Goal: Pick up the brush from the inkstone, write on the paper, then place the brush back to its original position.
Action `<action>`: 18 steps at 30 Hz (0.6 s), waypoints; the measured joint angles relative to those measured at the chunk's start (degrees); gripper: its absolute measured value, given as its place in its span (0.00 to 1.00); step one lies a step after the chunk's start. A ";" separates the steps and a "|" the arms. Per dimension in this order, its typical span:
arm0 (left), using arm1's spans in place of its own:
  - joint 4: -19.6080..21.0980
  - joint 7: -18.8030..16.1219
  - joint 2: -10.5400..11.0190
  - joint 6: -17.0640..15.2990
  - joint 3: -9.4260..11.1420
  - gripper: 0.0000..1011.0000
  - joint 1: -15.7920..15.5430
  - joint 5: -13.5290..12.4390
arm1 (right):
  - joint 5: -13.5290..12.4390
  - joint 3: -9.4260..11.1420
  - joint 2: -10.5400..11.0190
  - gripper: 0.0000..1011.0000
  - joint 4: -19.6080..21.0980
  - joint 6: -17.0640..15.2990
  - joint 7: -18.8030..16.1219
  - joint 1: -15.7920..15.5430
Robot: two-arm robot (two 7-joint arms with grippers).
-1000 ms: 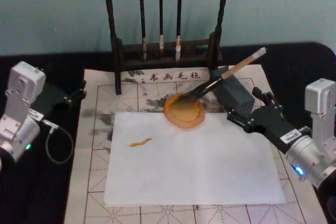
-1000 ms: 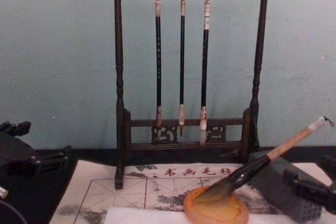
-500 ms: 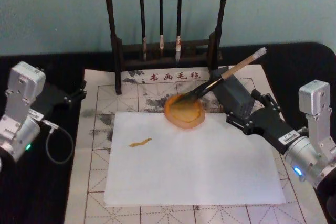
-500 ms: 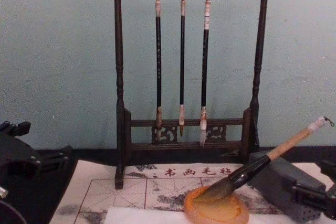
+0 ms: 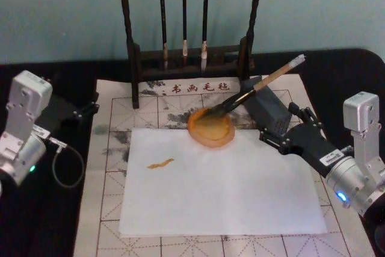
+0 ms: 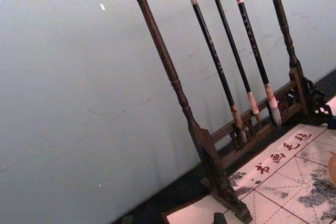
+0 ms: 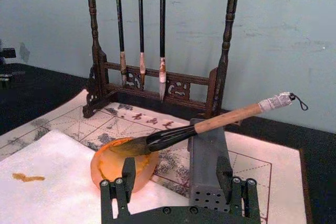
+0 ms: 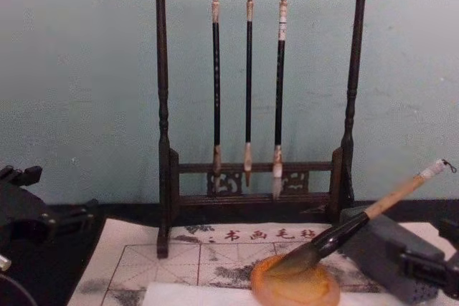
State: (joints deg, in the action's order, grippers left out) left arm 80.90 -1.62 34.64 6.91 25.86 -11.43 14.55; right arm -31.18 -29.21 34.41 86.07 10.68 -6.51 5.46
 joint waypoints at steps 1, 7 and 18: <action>0.00 0.00 0.00 0.00 0.00 0.99 0.00 0.00 | -0.02 0.00 0.00 0.99 0.01 0.01 -0.01 -0.01; 0.00 0.00 0.00 0.00 0.00 0.99 0.00 0.00 | -0.06 0.00 0.00 0.99 0.03 0.03 -0.04 -0.01; 0.00 0.00 0.00 0.00 0.00 0.99 0.00 0.00 | -0.12 0.00 0.00 0.99 0.05 0.07 -0.05 -0.01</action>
State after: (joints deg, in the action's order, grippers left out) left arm 80.90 -1.62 34.65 6.91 25.86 -11.43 14.55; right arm -31.30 -29.21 34.41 86.13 10.75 -6.57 5.45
